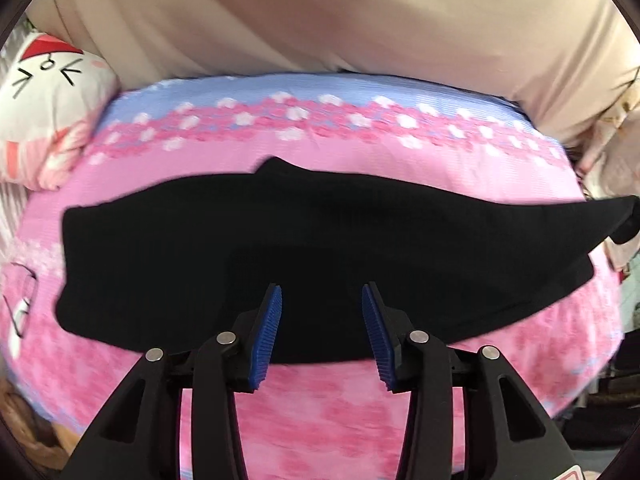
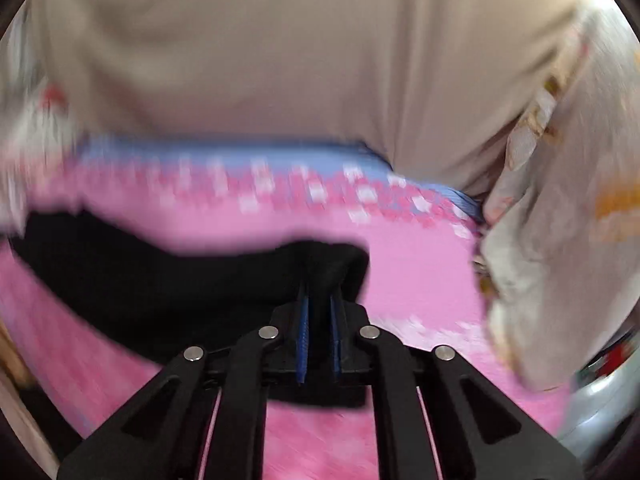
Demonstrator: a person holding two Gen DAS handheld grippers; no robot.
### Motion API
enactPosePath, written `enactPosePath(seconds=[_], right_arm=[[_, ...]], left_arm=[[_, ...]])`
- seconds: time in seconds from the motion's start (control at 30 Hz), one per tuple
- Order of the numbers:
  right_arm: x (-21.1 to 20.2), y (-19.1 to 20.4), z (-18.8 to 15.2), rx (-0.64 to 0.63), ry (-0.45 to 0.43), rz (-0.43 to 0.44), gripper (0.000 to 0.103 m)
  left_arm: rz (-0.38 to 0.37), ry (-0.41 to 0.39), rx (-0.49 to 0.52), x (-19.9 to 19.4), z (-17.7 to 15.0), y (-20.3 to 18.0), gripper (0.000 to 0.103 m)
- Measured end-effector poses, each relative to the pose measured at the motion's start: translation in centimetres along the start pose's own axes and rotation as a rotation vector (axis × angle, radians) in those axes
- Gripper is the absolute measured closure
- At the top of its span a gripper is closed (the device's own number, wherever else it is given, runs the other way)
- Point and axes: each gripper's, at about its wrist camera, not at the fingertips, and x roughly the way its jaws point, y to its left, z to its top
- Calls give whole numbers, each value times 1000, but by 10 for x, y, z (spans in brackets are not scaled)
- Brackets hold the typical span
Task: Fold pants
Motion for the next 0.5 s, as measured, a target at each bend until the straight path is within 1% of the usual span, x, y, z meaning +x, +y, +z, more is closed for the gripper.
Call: enactPosePath(seconds=[0.03,0.07,0.1,0.13,0.17,0.23,0.27,0.3,0.33,0.37,0.4,0.47,0.5], right_arm=[[24,-4,-24,-55,147,-61,67],[47,-11,-52,-80,290,-102,63],[63,-16,-78,-105,392,-158,65],[69,-22,-94,-100,433,-210,65],[67,-28,-102,-55,438,-223,65],[51,-42,-103,118,372,-198,63],[43,-49,-100,222,328,-172,61],[39,-51,-96,292,298,-138,50],[38,-54,-90,378,258,-86,34],[40,-56,-84,427,229,-55,29],[50,-57,-76,457,208,-33,28],[71,-51,-61,477,208,-6,29],[87,-49,-51,465,210,3,34]], left_arm=[[-8,9,18,3,-3,-9,61],[-8,16,33,5,-6,-14,61],[-4,25,50,8,-9,-20,61],[9,40,67,12,-10,-24,60],[3,55,73,14,-12,-28,61],[-1,67,73,15,-16,-36,60],[4,74,79,16,-18,-40,60],[9,77,84,17,-19,-43,60],[10,81,84,19,-19,-47,60],[0,86,83,20,-18,-52,60],[-7,90,82,22,-17,-56,60],[-15,98,100,23,-17,-69,60],[-13,97,112,23,-17,-74,59]])
